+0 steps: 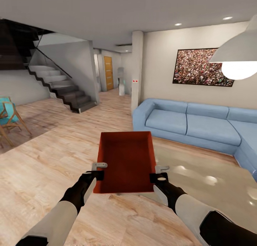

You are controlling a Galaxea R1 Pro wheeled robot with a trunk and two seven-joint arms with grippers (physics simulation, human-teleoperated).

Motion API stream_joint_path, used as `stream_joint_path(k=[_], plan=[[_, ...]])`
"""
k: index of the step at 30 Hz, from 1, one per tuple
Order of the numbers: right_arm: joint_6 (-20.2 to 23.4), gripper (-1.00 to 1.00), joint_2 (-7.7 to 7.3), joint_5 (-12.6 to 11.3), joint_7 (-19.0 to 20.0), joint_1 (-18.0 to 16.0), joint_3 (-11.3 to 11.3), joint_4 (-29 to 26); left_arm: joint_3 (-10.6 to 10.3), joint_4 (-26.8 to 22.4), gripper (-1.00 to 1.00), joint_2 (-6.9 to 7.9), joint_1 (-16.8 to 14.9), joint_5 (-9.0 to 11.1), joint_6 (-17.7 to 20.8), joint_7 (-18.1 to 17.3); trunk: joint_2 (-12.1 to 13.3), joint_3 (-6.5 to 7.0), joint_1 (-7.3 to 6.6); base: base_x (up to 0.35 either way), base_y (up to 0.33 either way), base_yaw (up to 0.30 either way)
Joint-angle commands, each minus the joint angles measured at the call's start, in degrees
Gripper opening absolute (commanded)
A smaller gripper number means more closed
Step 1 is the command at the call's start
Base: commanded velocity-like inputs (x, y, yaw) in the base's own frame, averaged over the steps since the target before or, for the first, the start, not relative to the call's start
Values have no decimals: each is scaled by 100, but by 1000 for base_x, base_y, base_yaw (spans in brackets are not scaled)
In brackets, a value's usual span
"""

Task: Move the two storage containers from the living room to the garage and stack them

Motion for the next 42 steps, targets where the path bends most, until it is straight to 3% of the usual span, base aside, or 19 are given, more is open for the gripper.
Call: stream_joint_path(k=[1,42], plan=[[41,-100,-5,157,-187,-8,-100,-23,-12,3,-100,3,-3,92,28,64,-14,-13,4,0,0,271],[41,-100,-5,157,-187,-8,-100,-23,-18,4,-100,3,-2,92,28,64,-14,-13,4,0,0,271]])
